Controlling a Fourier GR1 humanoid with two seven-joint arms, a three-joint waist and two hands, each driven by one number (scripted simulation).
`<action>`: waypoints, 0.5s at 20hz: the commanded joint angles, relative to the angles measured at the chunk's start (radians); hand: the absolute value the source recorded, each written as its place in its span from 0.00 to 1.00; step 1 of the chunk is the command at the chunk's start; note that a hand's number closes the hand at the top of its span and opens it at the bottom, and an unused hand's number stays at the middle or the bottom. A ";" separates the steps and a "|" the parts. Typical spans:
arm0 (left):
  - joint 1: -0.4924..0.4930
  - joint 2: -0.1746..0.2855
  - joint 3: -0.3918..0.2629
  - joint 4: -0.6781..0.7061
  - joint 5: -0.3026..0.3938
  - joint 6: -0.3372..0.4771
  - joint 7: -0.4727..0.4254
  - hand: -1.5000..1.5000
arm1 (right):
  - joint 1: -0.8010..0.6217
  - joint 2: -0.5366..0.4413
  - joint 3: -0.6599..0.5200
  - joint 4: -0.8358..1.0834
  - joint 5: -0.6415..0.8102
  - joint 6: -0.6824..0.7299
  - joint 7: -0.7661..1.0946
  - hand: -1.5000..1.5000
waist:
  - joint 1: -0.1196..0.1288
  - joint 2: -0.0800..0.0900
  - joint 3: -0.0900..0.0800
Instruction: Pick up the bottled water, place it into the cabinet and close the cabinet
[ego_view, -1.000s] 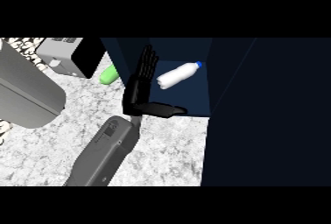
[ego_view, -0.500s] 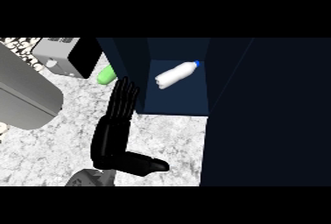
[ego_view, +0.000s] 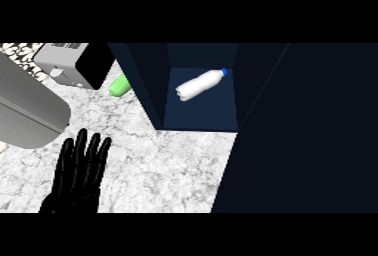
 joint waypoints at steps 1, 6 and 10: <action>0.145 0.068 0.045 -0.148 0.025 -0.014 -0.020 0.00 | -0.007 -0.017 0.152 -0.050 0.067 0.040 0.066 1.00 | -0.006 0.001 0.001; 0.322 0.152 0.138 -0.235 0.096 -0.120 -0.092 0.00 | -0.050 0.022 0.218 -0.066 0.145 0.024 0.099 1.00 | 0.005 0.000 0.000; 0.371 0.190 0.230 -0.285 0.196 -0.182 -0.082 0.00 | -0.110 0.062 0.242 -0.091 0.169 0.019 0.194 1.00 | 0.021 0.003 -0.002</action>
